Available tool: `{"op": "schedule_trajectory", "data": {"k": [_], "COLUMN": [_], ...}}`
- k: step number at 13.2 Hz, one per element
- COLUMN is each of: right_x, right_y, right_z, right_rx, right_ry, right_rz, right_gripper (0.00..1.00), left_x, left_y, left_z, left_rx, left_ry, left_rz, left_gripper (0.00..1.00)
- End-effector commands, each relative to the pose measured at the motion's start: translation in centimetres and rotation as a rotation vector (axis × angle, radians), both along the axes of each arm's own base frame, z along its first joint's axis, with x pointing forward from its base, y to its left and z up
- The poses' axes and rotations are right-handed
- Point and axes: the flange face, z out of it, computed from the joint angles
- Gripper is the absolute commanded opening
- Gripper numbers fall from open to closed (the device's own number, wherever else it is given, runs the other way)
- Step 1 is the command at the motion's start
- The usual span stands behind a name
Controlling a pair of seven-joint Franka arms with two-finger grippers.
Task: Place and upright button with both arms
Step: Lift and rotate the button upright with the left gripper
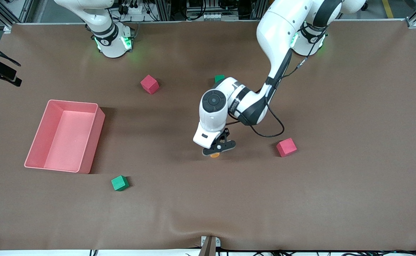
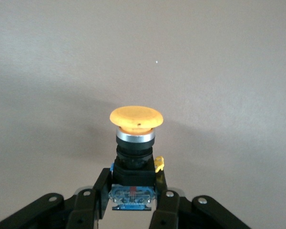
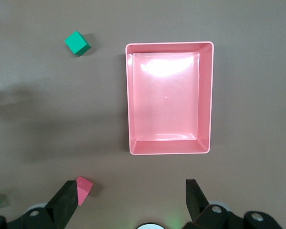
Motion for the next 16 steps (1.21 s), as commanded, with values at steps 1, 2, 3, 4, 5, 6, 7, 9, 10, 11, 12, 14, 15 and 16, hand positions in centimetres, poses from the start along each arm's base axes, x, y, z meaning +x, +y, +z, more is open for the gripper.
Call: {"op": "schedule_trajectory", "data": {"k": [1,2,3,4,5,6,7,9,10,11,12,14,15,16], "right_x": [-0.1,-0.1,-0.1,-0.1,-0.1,-0.1,-0.1,-0.1,-0.1,-0.2,-0.2,-0.2,-0.2,-0.2], "right_y": [-0.2,-0.2,-0.3,-0.3,-0.3,-0.3,-0.3,-0.3,-0.3,-0.3,-0.3,-0.3,-0.3,-0.3], "right_z": [0.5,0.5,0.5,0.5,0.5,0.5,0.5,0.4,0.4,0.4,0.3,0.4,0.4,0.5], "right_rx": [0.009,0.009,0.008,0.008,0.008,0.008,0.008,0.008,0.008,0.008,0.009,0.009,0.009,0.009], "right_ry": [-0.011,-0.011,-0.011,-0.012,-0.009,-0.009,-0.009,-0.005,-0.005,-0.003,0.0,0.0,0.0,-0.001], "right_rz": [-0.021,-0.021,-0.022,-0.022,-0.022,-0.022,-0.022,-0.022,-0.022,-0.022,-0.022,-0.022,-0.022,-0.02], "right_gripper": [1.0,1.0,1.0,1.0,1.0,1.0,1.0,1.0,1.0,1.0,1.0,1.0,1.0,1.0], "left_x": [-0.8,-1.5,-2.0,-2.4,-3.5,-4.4,-5.5,-8.3,-9.5,-11.0,-11.8,-12.8,-13.1,-13.5], "left_y": [0.2,-0.5,-1.0,-1.3,-2.0,-2.8,-4.0,-5.3,-5.4,-5.7,-5.7,-4.6,-4.7,-4.7], "left_z": [1.9,2.0,2.0,1.7,1.2,1.0,0.7,-1.2,-2.4,-3.9,-4.8,-7.0,-7.2,-7.6], "left_rx": [0.066,0.105,0.128,0.152,0.175,0.172,0.168,0.212,0.238,0.251,0.263,0.337,0.339,0.372], "left_ry": [-0.078,-0.134,-0.182,-0.223,-0.251,-0.281,-0.333,-0.466,-0.52,-0.566,-0.633,-0.735,-0.787,-0.826], "left_rz": [0.075,0.095,0.147,0.171,0.17,0.201,0.24,0.264,0.261,0.28,0.282,0.284,0.287,0.287], "left_gripper": [0.21,0.2,0.18,0.18,0.17,0.15,0.16,0.16,0.16,0.16,0.16,0.14,0.13,0.13]}}
